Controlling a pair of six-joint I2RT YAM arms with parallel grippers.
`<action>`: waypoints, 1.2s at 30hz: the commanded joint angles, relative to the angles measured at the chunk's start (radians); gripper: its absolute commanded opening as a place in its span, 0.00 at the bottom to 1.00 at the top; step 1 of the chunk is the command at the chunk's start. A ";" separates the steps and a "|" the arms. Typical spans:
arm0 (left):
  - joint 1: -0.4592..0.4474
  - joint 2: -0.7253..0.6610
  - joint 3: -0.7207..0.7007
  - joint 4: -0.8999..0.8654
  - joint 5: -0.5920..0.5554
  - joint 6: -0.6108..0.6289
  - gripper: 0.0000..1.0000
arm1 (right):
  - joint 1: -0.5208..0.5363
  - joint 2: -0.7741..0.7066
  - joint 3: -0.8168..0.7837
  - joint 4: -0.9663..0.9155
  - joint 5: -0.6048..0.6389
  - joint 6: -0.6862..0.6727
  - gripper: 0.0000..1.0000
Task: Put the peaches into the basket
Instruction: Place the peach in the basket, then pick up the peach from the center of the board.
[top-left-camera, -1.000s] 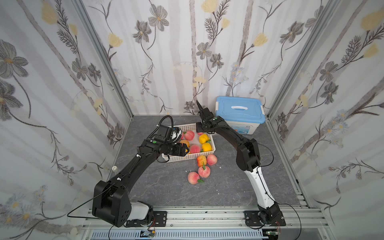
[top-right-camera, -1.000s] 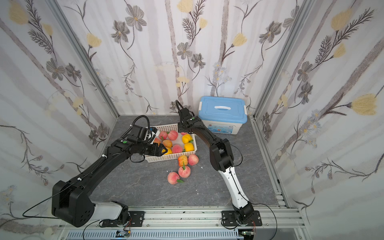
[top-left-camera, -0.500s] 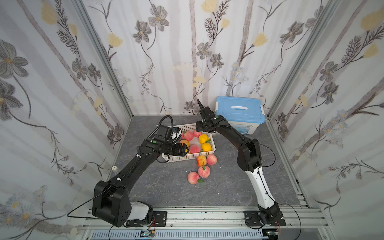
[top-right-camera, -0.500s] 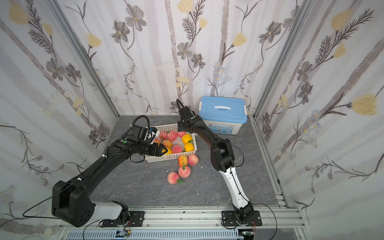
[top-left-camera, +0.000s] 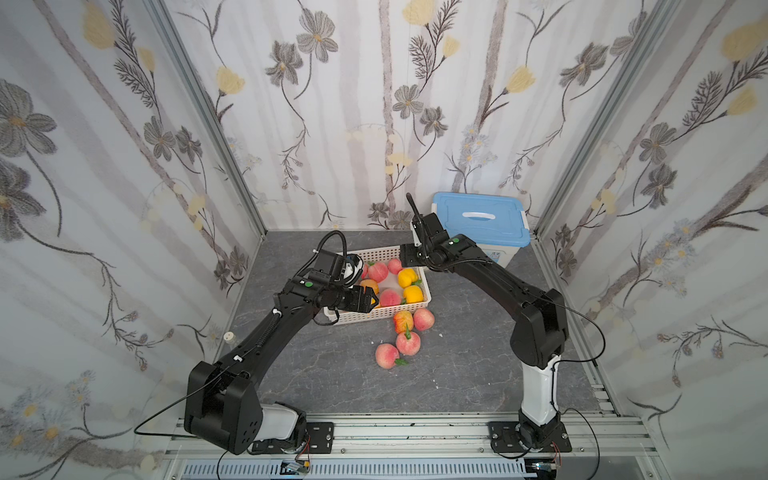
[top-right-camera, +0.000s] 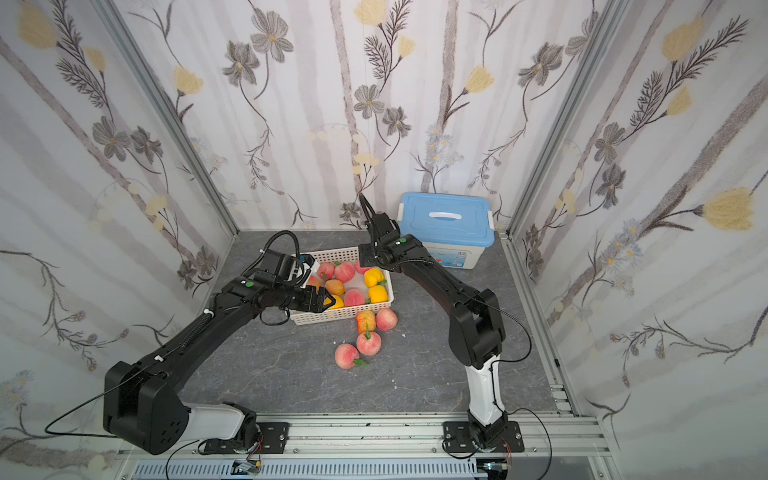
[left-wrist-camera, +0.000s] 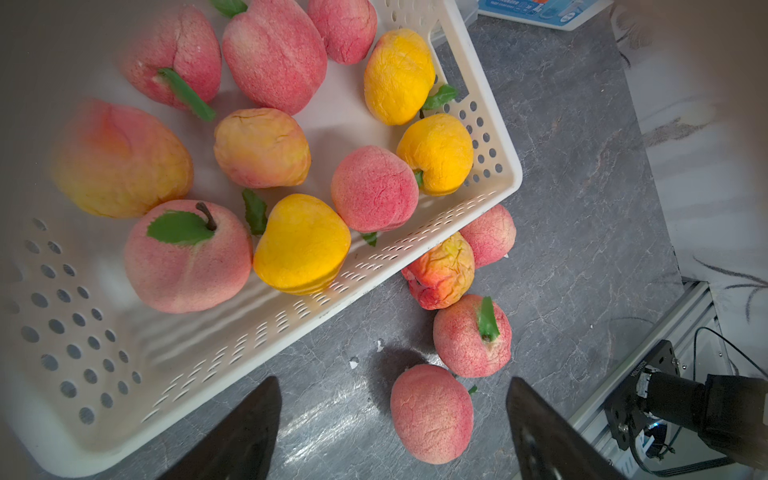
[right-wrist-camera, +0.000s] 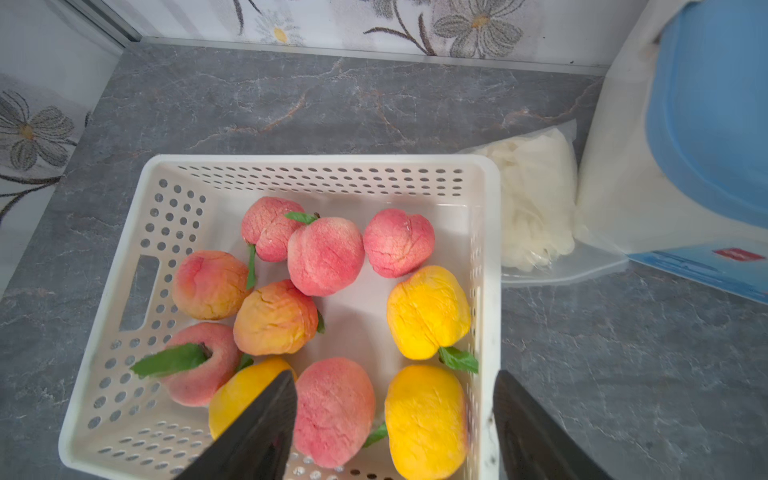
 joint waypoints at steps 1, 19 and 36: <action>0.001 -0.003 0.002 0.017 0.007 0.001 0.86 | 0.001 -0.117 -0.145 0.154 -0.015 -0.033 0.75; -0.048 0.004 -0.009 0.014 -0.084 0.023 0.87 | 0.023 -0.709 -0.991 0.493 -0.073 -0.205 0.78; -0.392 -0.010 -0.176 -0.020 -0.298 -0.258 1.00 | 0.043 -0.915 -1.247 0.655 -0.072 -0.215 0.84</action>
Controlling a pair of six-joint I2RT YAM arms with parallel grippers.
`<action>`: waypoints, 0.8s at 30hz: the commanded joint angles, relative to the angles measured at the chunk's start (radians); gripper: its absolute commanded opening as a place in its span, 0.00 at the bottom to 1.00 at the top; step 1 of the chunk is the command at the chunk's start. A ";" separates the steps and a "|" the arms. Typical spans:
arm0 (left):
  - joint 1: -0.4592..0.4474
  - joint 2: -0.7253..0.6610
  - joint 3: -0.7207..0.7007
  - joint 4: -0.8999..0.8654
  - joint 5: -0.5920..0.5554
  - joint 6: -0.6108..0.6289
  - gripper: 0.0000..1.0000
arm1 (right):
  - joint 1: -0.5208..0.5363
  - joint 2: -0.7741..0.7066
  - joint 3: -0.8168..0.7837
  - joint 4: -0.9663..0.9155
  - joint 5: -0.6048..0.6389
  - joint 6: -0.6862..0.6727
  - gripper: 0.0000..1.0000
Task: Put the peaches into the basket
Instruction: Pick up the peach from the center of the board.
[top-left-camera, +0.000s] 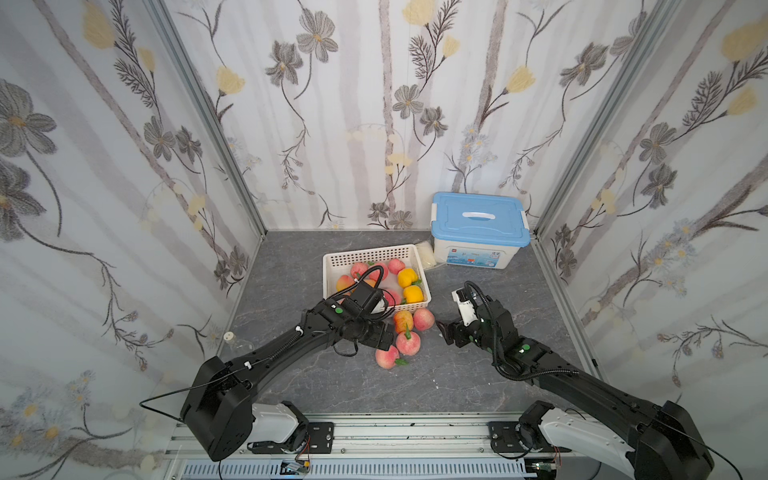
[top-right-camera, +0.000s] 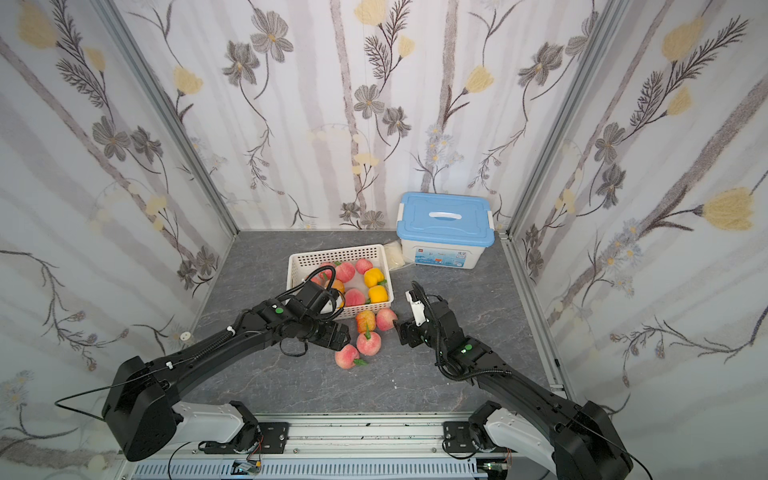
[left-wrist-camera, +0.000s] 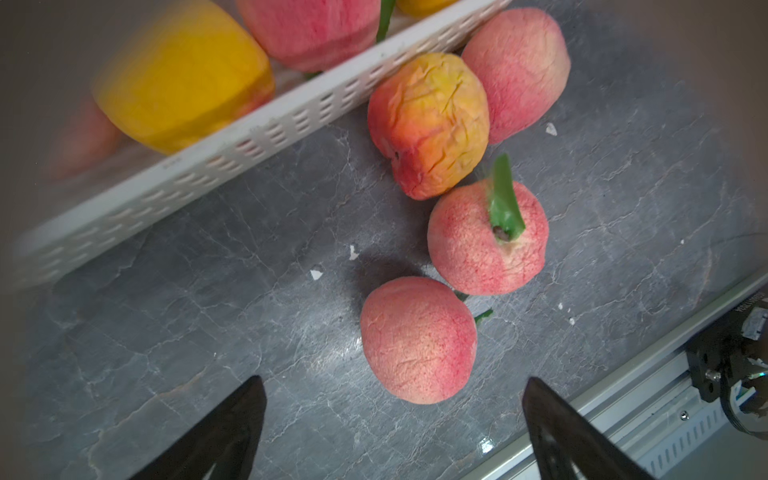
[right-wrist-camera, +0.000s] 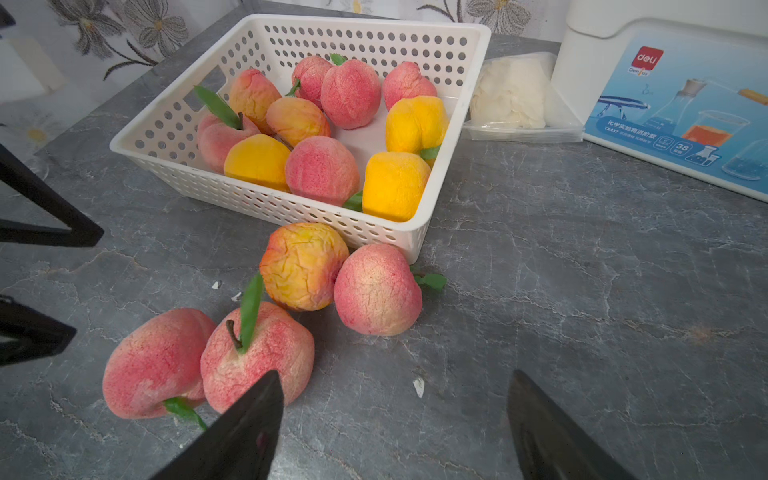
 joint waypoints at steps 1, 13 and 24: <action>-0.042 0.025 -0.025 0.048 -0.039 -0.091 1.00 | 0.007 0.000 0.005 0.058 -0.006 -0.015 0.84; -0.091 0.214 0.004 0.105 -0.066 -0.087 1.00 | 0.017 0.000 0.009 0.051 0.001 -0.019 0.84; -0.092 0.247 -0.002 0.107 -0.070 -0.097 0.86 | 0.019 0.004 0.012 0.048 0.006 -0.018 0.84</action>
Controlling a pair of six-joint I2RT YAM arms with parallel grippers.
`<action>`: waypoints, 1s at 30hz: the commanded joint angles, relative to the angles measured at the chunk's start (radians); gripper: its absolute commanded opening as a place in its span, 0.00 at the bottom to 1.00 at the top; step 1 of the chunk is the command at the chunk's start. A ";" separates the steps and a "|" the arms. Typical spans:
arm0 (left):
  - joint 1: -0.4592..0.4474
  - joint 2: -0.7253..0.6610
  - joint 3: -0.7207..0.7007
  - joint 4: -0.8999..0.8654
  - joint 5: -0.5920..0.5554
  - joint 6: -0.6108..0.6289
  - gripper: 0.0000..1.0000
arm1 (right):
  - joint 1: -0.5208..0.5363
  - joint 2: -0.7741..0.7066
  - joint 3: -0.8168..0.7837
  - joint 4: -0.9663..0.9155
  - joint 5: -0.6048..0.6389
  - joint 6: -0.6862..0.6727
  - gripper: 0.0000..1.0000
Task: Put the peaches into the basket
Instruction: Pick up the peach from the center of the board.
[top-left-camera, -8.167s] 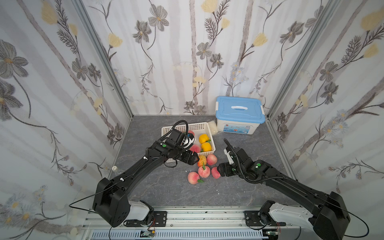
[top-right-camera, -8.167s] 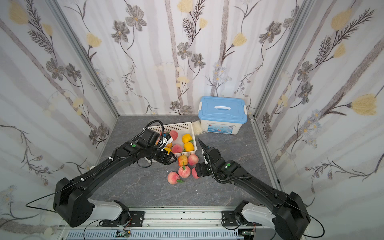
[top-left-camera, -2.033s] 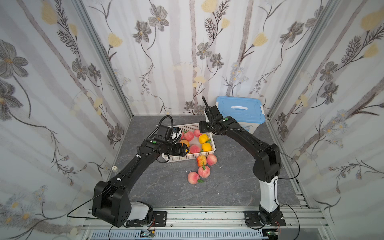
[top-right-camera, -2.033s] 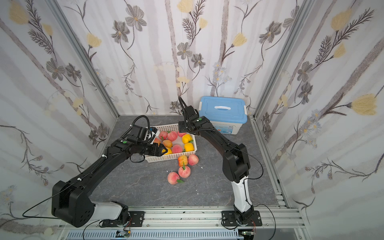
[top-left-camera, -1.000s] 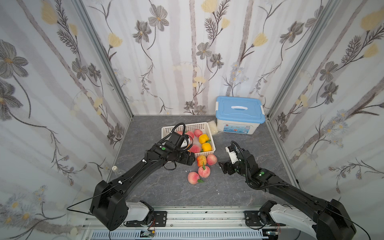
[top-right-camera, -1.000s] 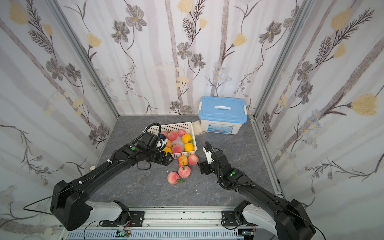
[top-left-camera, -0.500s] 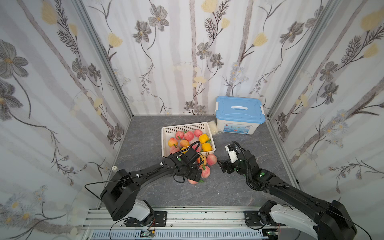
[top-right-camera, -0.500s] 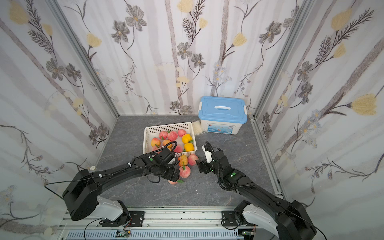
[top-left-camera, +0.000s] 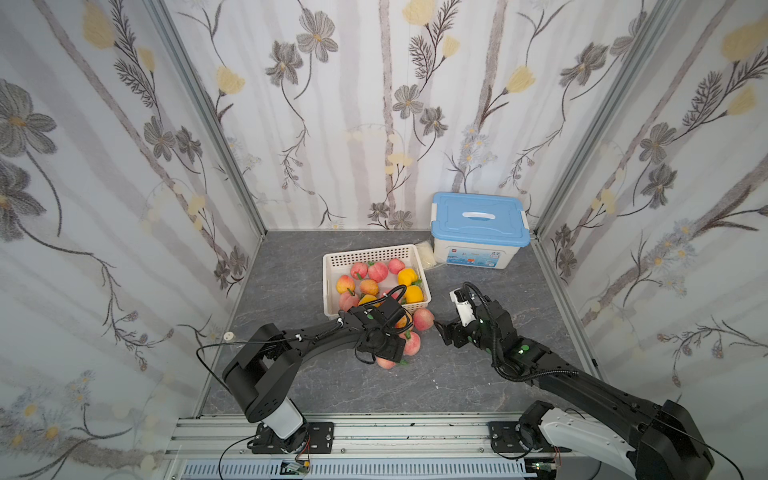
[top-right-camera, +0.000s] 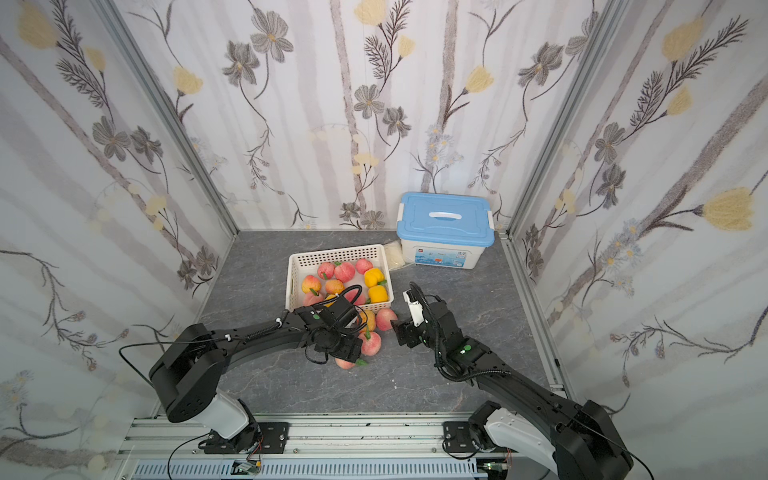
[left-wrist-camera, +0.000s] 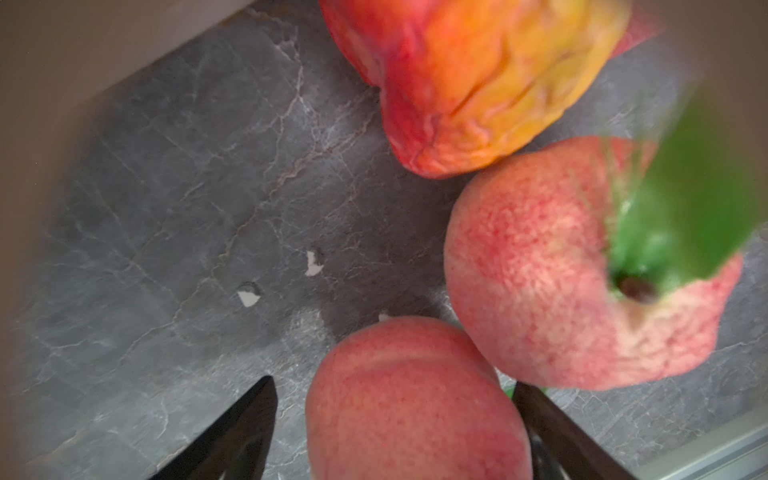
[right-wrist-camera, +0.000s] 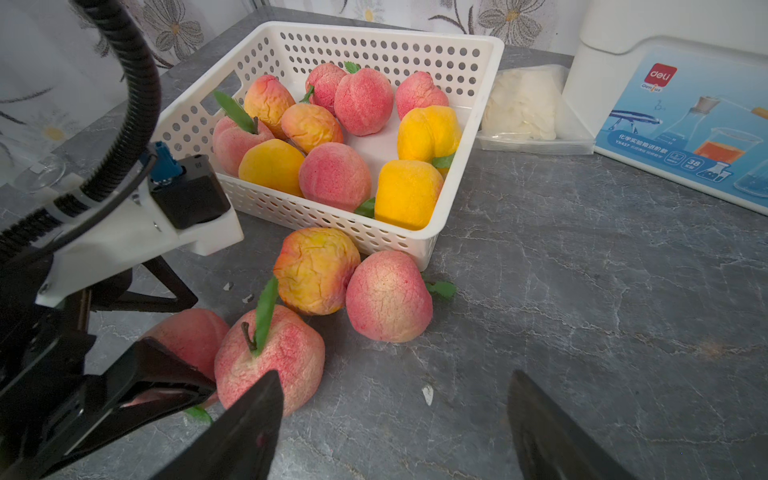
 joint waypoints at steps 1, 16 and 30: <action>0.000 -0.009 -0.005 0.007 -0.018 -0.014 0.84 | 0.002 0.004 0.009 0.040 0.006 -0.010 0.84; 0.000 -0.068 -0.007 -0.023 -0.039 -0.021 0.62 | 0.019 -0.012 0.000 0.056 -0.033 -0.034 0.84; 0.108 -0.176 0.110 -0.088 -0.036 0.037 0.62 | 0.165 -0.088 -0.056 0.153 -0.273 -0.218 0.83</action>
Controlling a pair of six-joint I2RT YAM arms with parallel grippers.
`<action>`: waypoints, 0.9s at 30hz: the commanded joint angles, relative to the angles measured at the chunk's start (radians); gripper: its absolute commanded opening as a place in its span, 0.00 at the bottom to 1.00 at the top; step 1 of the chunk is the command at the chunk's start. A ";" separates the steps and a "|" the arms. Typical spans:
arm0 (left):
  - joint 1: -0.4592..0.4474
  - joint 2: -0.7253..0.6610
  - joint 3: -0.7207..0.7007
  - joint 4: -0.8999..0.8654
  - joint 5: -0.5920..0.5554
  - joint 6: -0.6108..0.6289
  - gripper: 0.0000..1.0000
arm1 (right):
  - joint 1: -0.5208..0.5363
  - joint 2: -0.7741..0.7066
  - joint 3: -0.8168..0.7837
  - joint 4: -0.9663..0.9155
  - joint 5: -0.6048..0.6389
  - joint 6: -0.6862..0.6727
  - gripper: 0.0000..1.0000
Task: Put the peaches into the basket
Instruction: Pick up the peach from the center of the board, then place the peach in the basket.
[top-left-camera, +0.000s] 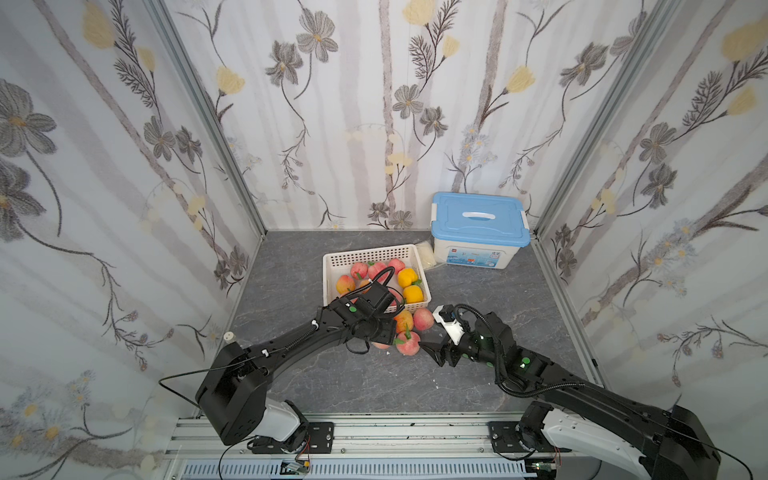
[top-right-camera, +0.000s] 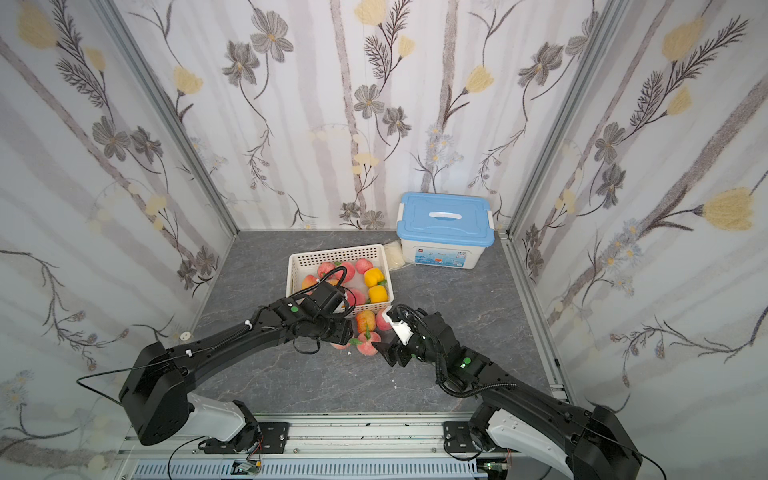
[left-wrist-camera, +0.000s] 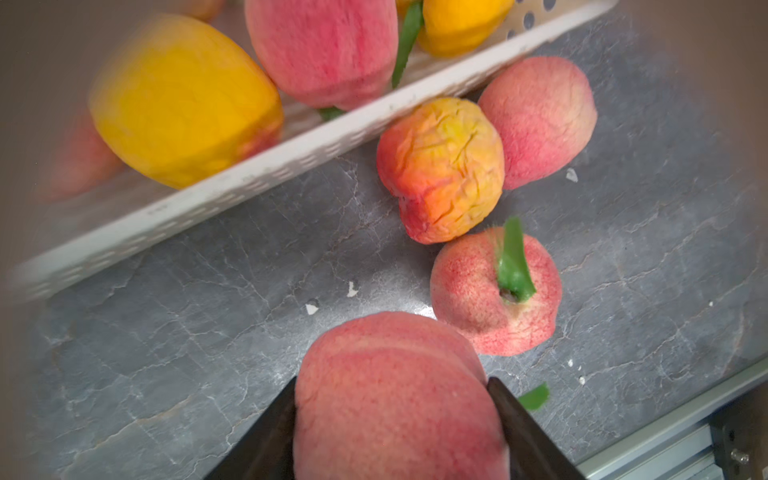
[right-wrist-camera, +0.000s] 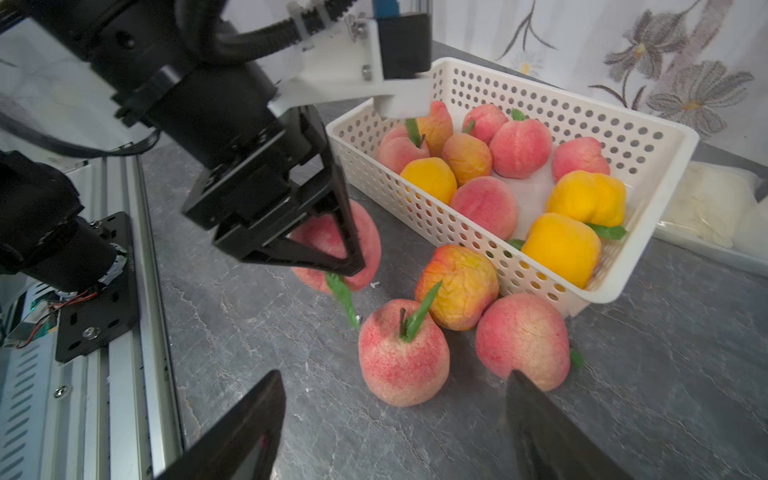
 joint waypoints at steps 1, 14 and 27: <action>0.042 -0.007 0.053 -0.049 0.003 0.044 0.62 | 0.013 -0.002 -0.002 0.056 -0.060 -0.062 0.83; 0.301 0.178 0.369 -0.150 0.009 0.178 0.63 | 0.027 0.010 0.007 0.054 -0.020 -0.059 0.83; 0.416 0.447 0.650 -0.159 -0.123 0.066 0.62 | 0.038 0.040 0.029 0.037 0.003 -0.058 0.82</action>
